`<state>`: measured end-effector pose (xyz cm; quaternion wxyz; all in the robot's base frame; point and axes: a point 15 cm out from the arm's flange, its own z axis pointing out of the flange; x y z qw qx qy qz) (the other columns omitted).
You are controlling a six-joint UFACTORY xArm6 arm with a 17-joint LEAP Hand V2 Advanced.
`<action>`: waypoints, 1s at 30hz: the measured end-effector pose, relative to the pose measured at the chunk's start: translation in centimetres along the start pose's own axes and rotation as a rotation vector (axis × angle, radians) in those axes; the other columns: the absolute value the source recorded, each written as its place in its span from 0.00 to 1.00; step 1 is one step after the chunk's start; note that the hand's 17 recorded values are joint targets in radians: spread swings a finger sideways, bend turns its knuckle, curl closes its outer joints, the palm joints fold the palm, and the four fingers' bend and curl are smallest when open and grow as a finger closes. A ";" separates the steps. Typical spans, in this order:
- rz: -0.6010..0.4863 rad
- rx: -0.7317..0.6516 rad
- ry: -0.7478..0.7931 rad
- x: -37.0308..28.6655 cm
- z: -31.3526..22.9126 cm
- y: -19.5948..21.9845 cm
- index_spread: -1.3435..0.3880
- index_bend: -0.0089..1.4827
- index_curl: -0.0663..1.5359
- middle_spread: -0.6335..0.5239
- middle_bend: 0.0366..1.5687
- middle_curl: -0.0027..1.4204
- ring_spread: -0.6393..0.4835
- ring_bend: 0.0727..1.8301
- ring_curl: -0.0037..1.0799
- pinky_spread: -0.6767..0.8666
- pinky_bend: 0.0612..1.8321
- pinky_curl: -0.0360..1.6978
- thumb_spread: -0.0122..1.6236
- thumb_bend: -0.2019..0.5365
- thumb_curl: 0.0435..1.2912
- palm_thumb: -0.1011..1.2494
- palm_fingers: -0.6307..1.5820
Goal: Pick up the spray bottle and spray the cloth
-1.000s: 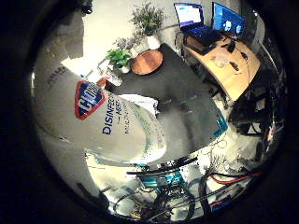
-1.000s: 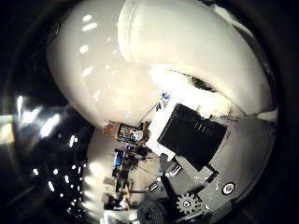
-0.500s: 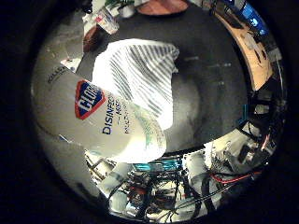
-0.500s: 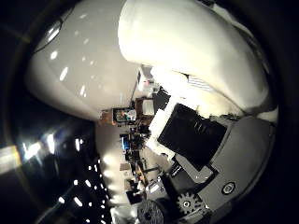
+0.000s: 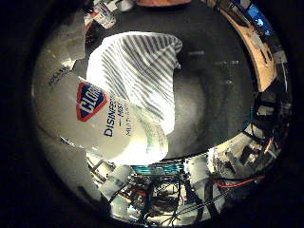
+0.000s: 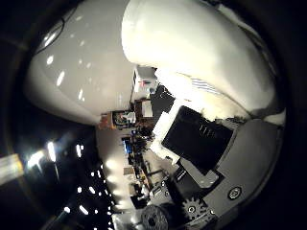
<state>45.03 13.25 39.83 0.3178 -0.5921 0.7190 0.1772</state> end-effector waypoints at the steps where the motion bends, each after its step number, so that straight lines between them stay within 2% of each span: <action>1: -0.010 0.009 -0.007 -0.7 -1.0 -0.2 0.61 0.77 0.45 0.39 0.84 0.48 0.37 0.77 0.54 0.22 0.68 0.37 0.55 0.25 0.73 0.79 0.84; 6: -0.050 0.067 -0.055 -4.5 -6.1 -1.3 0.61 0.77 0.45 0.39 0.84 0.48 0.37 0.77 0.54 0.22 0.68 0.37 0.54 0.25 0.73 0.79 0.84; 13: -0.049 0.081 -0.083 -5.5 -8.3 -1.5 0.61 0.77 0.45 0.39 0.84 0.48 0.37 0.77 0.54 0.22 0.68 0.37 0.54 0.25 0.74 0.79 0.84; 20: 0.012 0.022 -0.066 -2.2 -5.0 -1.7 0.61 0.77 0.45 0.39 0.84 0.48 0.37 0.77 0.54 0.22 0.68 0.37 0.53 0.26 0.74 0.79 0.84; 30: 0.138 -0.107 -0.025 4.7 3.1 -2.0 0.61 0.77 0.45 0.39 0.84 0.48 0.37 0.77 0.54 0.22 0.68 0.37 0.53 0.26 0.74 0.79 0.84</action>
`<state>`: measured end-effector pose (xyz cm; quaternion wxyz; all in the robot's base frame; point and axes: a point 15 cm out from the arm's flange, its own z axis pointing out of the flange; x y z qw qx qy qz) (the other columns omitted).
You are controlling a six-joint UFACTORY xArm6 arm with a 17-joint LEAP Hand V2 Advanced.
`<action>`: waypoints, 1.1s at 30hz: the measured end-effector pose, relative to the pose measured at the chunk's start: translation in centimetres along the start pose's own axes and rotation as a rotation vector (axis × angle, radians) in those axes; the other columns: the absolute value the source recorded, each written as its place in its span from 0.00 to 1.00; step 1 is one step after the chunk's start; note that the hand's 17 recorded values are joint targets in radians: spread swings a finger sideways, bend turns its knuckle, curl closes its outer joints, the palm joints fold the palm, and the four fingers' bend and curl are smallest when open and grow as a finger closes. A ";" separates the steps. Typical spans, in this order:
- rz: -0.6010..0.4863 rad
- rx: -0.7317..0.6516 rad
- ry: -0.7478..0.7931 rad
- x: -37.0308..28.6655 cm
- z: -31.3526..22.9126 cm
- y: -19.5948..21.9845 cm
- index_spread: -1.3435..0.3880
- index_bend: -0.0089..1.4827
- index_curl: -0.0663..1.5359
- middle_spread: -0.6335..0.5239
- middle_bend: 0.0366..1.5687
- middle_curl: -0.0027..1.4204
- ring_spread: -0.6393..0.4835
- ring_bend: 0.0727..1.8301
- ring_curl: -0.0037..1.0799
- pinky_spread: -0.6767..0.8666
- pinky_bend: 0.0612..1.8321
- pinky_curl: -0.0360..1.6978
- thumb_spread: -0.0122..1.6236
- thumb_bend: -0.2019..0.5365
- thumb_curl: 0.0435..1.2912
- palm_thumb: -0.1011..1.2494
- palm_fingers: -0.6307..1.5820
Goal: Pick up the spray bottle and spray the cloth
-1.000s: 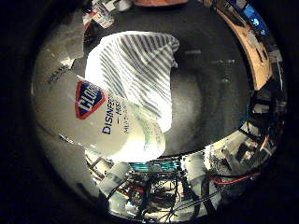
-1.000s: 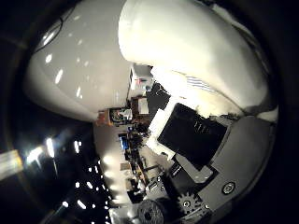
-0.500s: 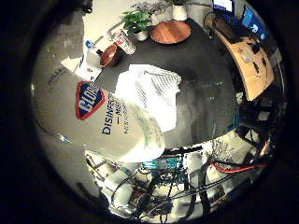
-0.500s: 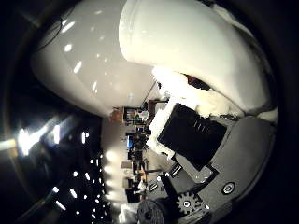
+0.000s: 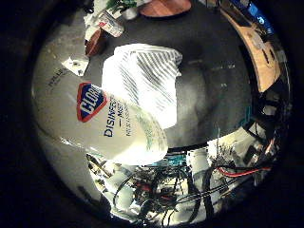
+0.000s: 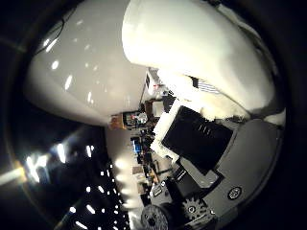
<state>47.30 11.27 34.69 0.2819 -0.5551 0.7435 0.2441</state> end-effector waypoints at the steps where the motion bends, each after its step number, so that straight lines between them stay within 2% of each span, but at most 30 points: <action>1: 0.009 -0.010 0.003 0.4 0.5 0.0 0.61 0.77 0.45 0.39 0.84 0.48 0.37 0.77 0.54 0.22 0.68 0.37 0.53 0.25 0.74 0.79 0.84; 9: 0.050 -0.070 0.024 3.0 4.1 -0.5 0.61 0.77 0.45 0.39 0.84 0.48 0.37 0.77 0.54 0.23 0.68 0.37 0.52 0.25 0.74 0.79 0.84; 17: 0.026 -0.051 0.017 1.7 3.1 -1.0 0.61 0.77 0.45 0.39 0.84 0.48 0.37 0.77 0.54 0.23 0.68 0.37 0.52 0.25 0.74 0.79 0.84; 27: -0.144 0.019 -0.047 -8.7 -1.0 -1.1 0.61 0.77 0.45 0.39 0.84 0.48 0.37 0.77 0.54 0.22 0.68 0.37 0.50 0.25 0.74 0.79 0.84; 33: -0.213 0.102 -0.189 -15.6 -0.3 -0.7 0.61 0.77 0.46 0.39 0.84 0.48 0.37 0.77 0.54 0.22 0.68 0.37 0.50 0.25 0.74 0.78 0.84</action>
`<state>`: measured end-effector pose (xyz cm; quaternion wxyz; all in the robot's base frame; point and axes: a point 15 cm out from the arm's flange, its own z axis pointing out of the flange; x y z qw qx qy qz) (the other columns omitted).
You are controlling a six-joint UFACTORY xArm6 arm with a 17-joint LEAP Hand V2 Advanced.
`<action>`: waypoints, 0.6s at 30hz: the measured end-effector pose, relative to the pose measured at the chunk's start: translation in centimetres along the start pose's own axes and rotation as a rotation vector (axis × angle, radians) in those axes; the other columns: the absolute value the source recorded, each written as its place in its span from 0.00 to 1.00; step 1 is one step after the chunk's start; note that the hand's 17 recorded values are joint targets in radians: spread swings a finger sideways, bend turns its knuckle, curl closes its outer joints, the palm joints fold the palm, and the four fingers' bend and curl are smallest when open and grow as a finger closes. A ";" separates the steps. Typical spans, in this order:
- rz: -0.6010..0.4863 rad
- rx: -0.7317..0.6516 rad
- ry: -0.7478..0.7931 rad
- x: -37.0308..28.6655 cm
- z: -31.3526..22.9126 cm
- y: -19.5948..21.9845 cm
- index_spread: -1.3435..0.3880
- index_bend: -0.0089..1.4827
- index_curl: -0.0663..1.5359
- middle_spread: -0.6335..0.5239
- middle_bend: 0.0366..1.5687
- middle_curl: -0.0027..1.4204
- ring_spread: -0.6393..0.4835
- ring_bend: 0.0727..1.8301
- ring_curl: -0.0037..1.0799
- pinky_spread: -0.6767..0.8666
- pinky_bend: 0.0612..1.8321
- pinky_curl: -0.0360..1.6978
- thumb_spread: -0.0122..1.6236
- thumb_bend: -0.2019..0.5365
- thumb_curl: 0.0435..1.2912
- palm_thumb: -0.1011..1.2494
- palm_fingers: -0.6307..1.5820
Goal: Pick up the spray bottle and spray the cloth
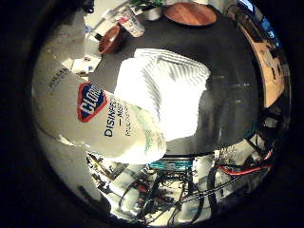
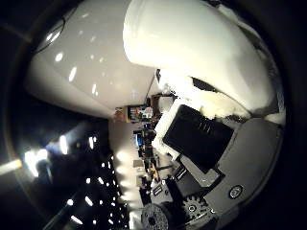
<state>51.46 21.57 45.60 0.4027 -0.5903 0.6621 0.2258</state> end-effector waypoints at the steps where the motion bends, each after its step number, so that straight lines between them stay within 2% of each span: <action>1: -0.020 0.017 -0.008 -0.9 0.6 -0.1 0.61 0.77 0.46 0.38 0.84 0.48 0.37 0.77 0.54 0.22 0.68 0.37 0.50 0.25 0.74 0.78 0.84; 12: -0.257 0.209 -0.039 -8.1 7.9 -0.6 0.61 0.78 0.45 0.38 0.85 0.48 0.37 0.77 0.54 0.21 0.68 0.37 0.54 0.26 0.75 0.76 0.84; 18: -0.380 0.188 -0.145 -10.0 13.1 1.4 0.61 0.78 0.45 0.38 0.85 0.48 0.37 0.77 0.54 0.22 0.68 0.36 0.57 0.26 0.75 0.75 0.84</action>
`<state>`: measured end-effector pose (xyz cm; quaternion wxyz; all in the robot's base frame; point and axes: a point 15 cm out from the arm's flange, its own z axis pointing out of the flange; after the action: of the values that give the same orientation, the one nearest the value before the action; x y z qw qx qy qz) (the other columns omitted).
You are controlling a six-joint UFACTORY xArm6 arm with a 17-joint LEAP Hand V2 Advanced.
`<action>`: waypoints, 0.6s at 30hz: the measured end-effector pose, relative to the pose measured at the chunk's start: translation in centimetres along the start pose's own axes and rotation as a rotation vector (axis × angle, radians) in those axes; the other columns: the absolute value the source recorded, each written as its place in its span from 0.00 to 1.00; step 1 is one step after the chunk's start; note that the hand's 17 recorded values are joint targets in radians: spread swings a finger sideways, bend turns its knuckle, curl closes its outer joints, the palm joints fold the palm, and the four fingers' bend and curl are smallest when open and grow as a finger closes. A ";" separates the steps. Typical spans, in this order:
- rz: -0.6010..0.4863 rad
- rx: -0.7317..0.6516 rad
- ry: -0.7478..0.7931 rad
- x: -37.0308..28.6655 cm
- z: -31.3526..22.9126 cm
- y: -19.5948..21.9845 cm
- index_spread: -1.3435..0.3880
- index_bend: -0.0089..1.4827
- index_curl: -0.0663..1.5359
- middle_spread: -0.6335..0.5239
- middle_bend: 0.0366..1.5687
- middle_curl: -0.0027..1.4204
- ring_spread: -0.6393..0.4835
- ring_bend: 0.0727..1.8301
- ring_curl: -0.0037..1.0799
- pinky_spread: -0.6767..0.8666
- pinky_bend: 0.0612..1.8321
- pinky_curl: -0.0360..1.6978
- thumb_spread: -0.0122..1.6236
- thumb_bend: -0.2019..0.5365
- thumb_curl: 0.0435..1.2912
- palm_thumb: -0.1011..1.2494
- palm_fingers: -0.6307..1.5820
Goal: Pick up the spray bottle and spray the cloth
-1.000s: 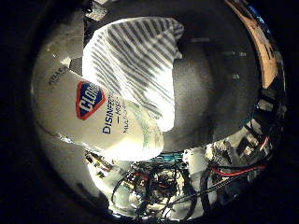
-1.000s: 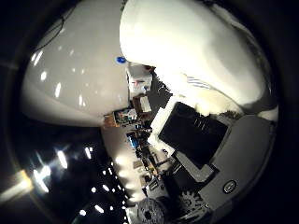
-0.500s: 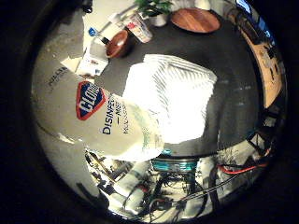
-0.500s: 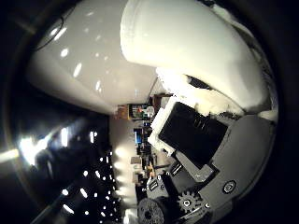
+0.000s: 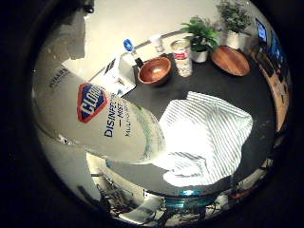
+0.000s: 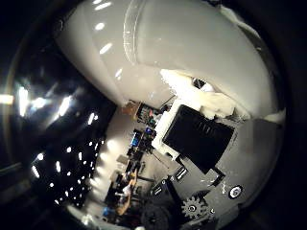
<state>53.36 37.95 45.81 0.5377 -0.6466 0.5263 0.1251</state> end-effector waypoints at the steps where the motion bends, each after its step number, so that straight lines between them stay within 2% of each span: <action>1: -0.029 0.001 -0.027 -0.5 0.6 0.3 0.61 0.78 0.45 0.38 0.85 0.49 0.37 0.77 0.54 0.21 0.68 0.36 0.57 0.26 0.75 0.75 0.84; 4: -0.110 -0.002 -0.133 -2.5 2.5 1.7 0.61 0.78 0.45 0.38 0.85 0.49 0.38 0.77 0.54 0.21 0.68 0.36 0.58 0.26 0.75 0.75 0.84; 9: -0.081 -0.119 -0.348 -6.3 6.0 7.0 0.62 0.78 0.45 0.39 0.85 0.49 0.37 0.77 0.54 0.21 0.69 0.36 0.59 0.26 0.75 0.75 0.84; 14: -0.179 -0.184 -0.412 -7.8 9.1 11.7 0.62 0.78 0.45 0.39 0.85 0.49 0.38 0.77 0.54 0.22 0.69 0.37 0.60 0.26 0.75 0.75 0.84; 18: -0.172 -0.239 -0.450 -8.4 10.7 14.7 0.62 0.78 0.45 0.39 0.85 0.48 0.38 0.77 0.54 0.22 0.69 0.37 0.60 0.26 0.75 0.75 0.84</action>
<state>42.24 53.35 39.40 0.5697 -0.7038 0.3182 0.2809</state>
